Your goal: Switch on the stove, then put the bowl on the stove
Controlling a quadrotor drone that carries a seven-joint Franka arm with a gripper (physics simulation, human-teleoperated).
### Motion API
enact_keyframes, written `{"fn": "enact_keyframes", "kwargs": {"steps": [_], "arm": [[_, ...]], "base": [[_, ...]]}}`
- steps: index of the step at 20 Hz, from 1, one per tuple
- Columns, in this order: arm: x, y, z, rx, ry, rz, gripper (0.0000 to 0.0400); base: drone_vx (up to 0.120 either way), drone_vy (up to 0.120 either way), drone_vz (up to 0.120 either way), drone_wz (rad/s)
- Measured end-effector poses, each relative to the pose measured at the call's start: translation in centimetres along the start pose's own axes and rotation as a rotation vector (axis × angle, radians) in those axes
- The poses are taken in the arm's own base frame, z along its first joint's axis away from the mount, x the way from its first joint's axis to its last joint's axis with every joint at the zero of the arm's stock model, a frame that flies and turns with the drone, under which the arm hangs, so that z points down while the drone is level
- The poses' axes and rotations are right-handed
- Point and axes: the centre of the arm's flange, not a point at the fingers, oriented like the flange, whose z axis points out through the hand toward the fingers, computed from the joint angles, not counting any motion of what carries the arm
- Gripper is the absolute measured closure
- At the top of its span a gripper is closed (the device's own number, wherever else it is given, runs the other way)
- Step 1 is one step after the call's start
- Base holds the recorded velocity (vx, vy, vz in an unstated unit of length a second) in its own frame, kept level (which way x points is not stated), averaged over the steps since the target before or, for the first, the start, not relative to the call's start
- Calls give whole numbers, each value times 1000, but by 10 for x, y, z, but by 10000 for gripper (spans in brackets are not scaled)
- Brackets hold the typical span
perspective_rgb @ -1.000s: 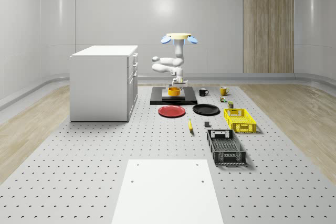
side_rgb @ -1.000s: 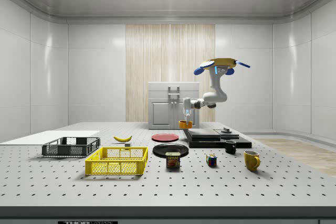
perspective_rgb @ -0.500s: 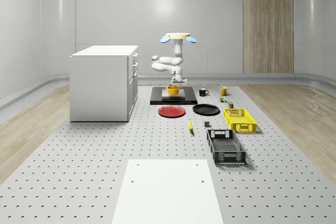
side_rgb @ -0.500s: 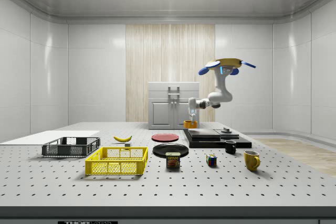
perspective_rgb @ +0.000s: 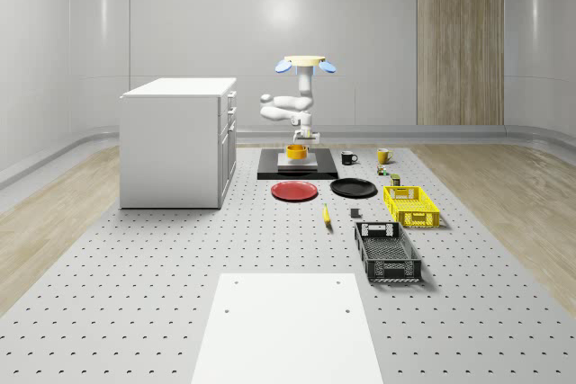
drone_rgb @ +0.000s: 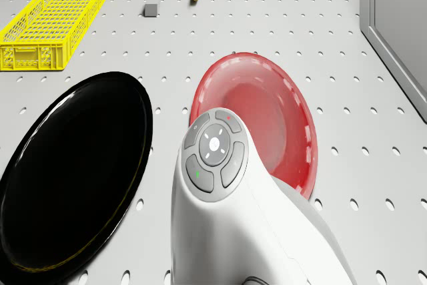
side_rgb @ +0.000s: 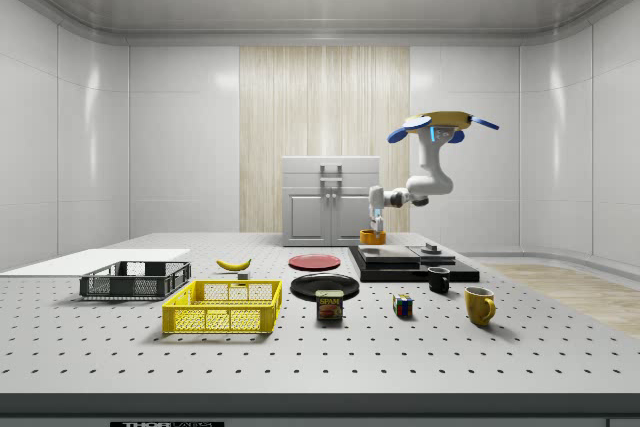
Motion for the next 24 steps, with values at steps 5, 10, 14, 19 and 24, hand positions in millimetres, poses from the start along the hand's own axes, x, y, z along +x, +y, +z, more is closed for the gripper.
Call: {"fn": "enact_keyframes", "kwargs": {"steps": [5,10,14,19,24], "arm": [[0,0,0,0,0,0,300],[0,0,0,0,0,0,300],[0,0,7,0,0,0,300],[0,0,23,0,0,0,300],[0,0,35,0,0,0,234]], "base": [[-120,0,0,0],[-104,0,0,0],[0,0,0,0],[0,0,0,0],[0,0,0,0]]}}
